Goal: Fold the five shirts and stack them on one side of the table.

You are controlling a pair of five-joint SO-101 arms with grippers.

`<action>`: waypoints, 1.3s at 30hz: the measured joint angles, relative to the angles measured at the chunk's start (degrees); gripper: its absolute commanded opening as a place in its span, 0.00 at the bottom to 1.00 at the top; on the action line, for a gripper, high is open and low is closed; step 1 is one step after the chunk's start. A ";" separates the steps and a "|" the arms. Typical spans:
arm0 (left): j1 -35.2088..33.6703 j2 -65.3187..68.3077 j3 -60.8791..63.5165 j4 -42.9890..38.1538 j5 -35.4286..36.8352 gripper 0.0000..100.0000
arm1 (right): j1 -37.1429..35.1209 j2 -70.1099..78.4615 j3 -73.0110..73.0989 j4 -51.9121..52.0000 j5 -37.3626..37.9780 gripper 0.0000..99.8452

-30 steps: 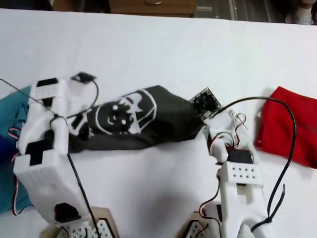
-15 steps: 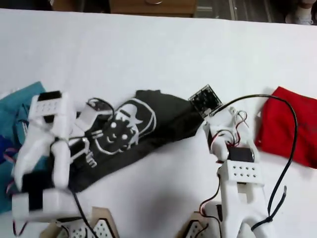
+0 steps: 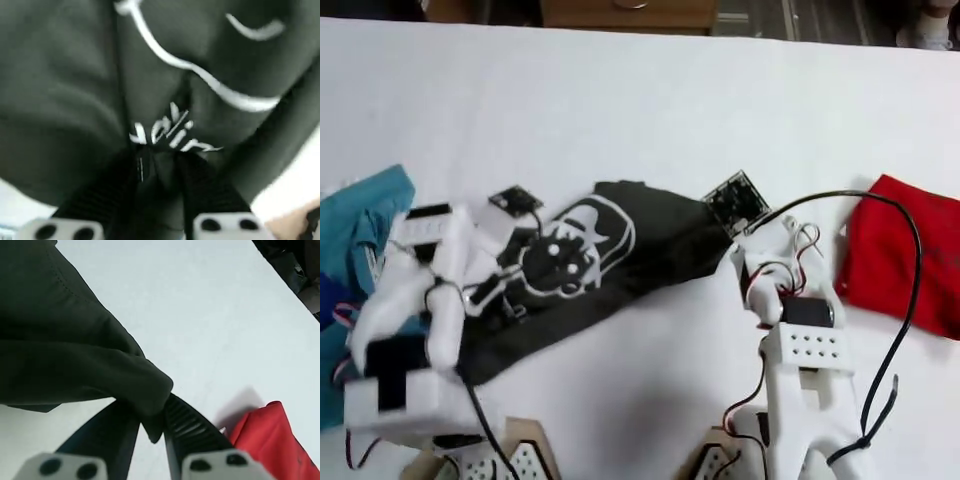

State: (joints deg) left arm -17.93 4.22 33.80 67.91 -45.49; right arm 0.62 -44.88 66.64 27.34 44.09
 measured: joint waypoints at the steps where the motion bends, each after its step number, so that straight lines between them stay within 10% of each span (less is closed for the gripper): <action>1: 0.09 2.81 -2.46 0.53 0.35 0.02 | 0.09 0.00 0.00 0.00 0.00 0.02; 23: -2.29 38.51 -81.76 31.12 5.27 0.03 | 0.09 0.00 0.00 0.00 0.00 0.02; 39: -10.20 38.77 -95.03 33.49 2.73 0.16 | 0.09 2.20 -3.25 -2.73 0.00 0.02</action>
State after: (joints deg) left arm -28.13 42.99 -61.23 101.41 -42.77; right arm 0.70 -42.68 63.38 24.62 44.09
